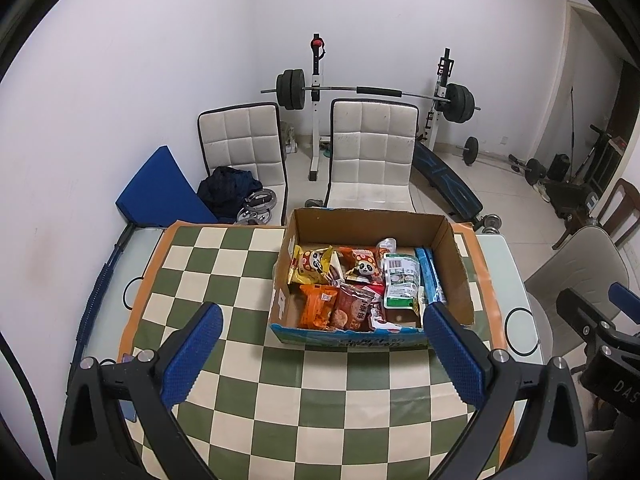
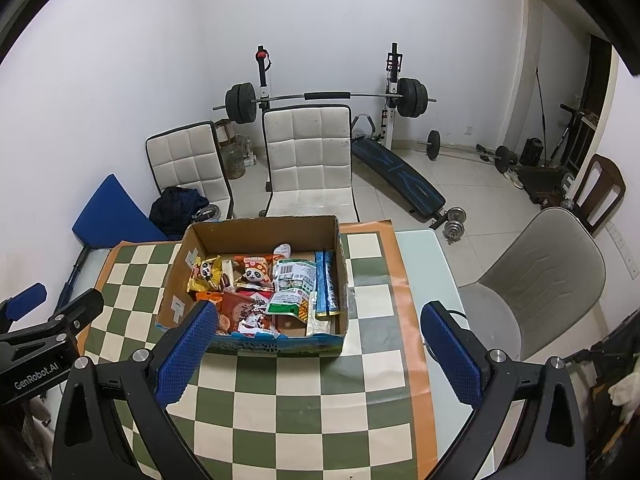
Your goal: Organize snacks
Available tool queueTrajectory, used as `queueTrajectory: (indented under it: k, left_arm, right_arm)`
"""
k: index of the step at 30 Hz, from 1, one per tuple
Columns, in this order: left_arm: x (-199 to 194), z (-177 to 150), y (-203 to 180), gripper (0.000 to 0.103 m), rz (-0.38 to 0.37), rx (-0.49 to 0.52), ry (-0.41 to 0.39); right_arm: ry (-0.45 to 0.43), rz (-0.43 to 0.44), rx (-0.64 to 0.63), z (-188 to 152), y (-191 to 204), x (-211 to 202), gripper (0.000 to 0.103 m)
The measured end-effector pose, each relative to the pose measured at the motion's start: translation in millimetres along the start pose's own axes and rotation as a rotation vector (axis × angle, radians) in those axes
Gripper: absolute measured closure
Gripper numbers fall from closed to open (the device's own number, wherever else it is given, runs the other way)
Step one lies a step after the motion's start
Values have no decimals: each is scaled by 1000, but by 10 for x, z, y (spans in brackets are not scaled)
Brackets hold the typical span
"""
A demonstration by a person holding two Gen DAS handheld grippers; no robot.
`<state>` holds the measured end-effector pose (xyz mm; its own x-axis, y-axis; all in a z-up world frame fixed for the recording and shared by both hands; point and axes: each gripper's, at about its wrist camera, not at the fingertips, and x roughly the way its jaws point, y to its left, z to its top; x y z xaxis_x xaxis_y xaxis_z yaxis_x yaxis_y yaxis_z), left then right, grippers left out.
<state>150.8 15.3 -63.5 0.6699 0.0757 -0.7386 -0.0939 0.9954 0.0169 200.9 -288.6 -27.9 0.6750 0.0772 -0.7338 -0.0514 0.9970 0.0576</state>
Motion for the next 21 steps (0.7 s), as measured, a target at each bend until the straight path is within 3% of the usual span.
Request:
queueTrajectory:
  k: [21]
  left_arm:
    - [-36, -9, 0, 0, 11, -1, -5]
  right_arm:
    - [9, 1, -1, -64, 31, -27, 0]
